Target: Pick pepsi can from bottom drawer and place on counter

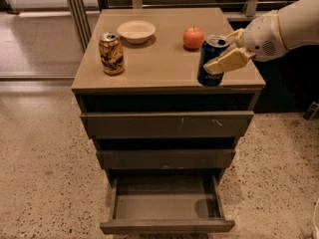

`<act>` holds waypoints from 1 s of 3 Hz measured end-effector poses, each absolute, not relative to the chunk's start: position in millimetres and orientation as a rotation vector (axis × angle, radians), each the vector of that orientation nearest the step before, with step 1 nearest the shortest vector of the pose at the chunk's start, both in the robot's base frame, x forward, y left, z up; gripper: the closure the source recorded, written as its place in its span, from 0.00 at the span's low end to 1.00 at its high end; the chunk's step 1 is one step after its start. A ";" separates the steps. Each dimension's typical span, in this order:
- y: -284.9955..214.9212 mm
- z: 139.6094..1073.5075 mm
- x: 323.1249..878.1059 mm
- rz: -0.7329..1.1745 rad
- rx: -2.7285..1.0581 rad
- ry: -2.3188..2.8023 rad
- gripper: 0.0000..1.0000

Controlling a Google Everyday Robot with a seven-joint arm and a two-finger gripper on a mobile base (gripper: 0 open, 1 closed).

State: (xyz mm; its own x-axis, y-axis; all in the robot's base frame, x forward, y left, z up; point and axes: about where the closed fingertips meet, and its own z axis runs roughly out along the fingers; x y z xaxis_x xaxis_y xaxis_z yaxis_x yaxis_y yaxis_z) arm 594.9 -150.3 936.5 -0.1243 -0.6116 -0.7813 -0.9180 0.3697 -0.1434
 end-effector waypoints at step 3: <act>-170.0 906.9 703.6 0.460 -1.218 1.920 1.00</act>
Offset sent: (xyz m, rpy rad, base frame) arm 0.1313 -0.0284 -0.0193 0.0054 0.0258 -0.1348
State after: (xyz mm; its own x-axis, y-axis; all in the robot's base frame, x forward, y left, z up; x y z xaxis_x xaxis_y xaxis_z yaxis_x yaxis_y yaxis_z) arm 703.6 -170.0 906.9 -0.2171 -0.5853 -0.7812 -0.8757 0.4704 -0.1090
